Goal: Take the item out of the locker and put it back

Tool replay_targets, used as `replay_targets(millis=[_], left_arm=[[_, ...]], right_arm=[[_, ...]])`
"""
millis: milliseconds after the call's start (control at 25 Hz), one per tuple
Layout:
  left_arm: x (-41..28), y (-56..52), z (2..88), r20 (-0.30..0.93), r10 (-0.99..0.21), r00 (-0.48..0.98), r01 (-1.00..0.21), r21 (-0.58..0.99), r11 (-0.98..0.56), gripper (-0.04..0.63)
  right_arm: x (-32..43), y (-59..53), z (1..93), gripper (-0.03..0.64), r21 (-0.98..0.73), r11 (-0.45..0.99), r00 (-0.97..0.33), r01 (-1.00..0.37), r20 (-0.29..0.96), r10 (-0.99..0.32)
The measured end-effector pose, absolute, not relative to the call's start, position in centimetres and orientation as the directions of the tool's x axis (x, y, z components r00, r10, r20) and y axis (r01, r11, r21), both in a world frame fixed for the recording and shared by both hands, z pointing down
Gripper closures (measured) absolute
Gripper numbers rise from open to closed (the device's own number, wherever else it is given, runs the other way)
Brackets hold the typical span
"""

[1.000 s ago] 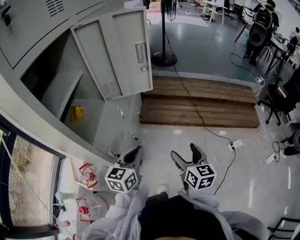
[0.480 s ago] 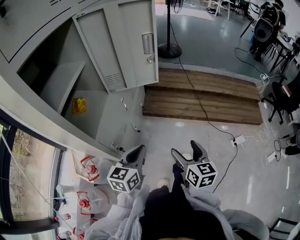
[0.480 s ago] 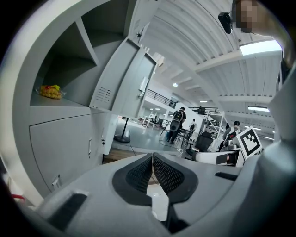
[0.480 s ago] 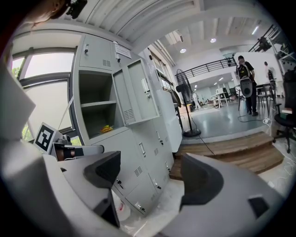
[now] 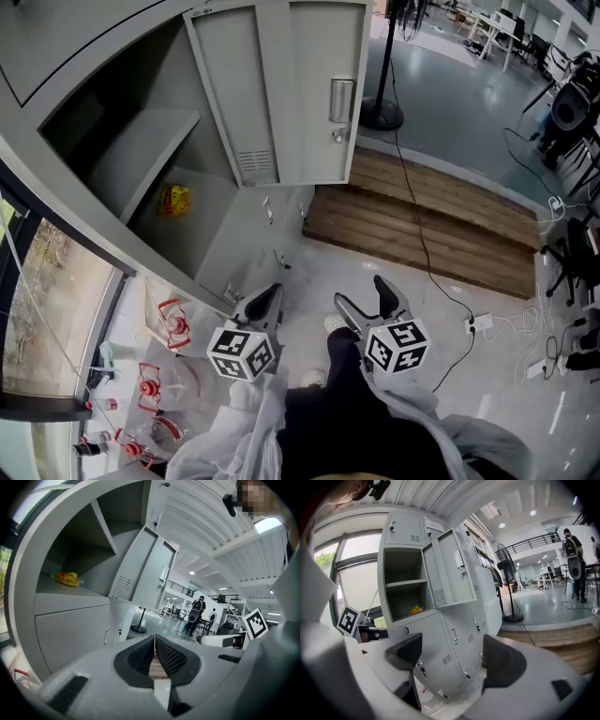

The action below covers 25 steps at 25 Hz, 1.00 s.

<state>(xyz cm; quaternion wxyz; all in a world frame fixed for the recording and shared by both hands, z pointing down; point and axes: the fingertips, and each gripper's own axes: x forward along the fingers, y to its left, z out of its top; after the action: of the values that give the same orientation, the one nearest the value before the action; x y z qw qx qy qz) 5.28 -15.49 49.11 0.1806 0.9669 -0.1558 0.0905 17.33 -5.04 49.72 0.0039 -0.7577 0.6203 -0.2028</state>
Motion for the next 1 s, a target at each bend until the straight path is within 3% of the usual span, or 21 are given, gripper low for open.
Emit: replay_targets(millis=[320,1000], left_arm=[[7.0,-20.0,47.1,0.221,-0.456,0.862,-0.504,0.289,-0.814,0.581],[1.1,-23.4,47.0,0.219,-0.796,0.564,-0.818,0.277,-0.504,0.582]], right_arm=[[20.1,-13.4,48.1,0.213,-0.259,0.005,-0.08,-0.966,0.281,-0.957],[16.5,-22.8,48.3,0.213,-0.259,0.432,-0.494,-0.864,0.267,-0.827]])
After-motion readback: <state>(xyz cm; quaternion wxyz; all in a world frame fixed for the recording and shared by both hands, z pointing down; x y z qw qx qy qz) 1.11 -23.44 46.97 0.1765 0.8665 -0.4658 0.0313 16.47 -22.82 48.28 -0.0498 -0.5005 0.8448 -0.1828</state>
